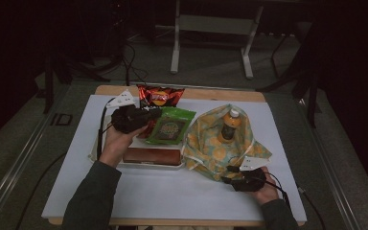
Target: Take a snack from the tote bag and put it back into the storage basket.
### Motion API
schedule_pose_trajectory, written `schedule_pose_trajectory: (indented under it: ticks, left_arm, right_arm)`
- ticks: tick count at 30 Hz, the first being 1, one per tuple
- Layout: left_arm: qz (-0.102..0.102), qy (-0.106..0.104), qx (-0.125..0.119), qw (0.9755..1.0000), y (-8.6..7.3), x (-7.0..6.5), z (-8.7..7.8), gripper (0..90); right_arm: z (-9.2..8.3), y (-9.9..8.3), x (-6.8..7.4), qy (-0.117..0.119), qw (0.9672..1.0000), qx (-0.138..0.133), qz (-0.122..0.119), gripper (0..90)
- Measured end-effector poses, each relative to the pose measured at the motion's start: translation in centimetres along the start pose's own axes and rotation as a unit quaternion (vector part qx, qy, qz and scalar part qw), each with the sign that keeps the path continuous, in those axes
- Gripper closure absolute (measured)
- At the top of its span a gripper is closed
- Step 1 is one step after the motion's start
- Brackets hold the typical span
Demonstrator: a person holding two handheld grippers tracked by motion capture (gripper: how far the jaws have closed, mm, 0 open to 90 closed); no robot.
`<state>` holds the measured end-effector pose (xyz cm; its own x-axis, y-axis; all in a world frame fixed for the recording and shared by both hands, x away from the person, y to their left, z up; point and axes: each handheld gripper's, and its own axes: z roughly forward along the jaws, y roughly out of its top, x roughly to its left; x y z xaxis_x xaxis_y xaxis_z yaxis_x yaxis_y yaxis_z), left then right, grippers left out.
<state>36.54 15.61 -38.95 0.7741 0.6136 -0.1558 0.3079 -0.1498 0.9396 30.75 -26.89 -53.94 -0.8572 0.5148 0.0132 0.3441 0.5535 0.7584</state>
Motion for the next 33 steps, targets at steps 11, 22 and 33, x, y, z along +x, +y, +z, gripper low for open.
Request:
schedule_pose_trajectory:
  ticks: [11,22,33]
  left_arm:
    - [-0.011,-0.002,0.013,0.9998,-1.3,0.8,1.2,89.1]
    - [-0.024,-0.003,0.032,0.9992,-2.8,1.4,1.8,89.0]
    - [-0.045,0.009,0.052,0.9976,-4.0,2.7,1.5,88.3]
  right_arm:
    - [0.0,0.0,0.0,0.001,1.0,0.001,0.001,48.1]
    - [0.0,0.0,0.0,0.0,1.0,0.001,0.001,48.1]
    - [0.0,0.0,0.0,0.0,1.0,0.0,0.001,48.0]
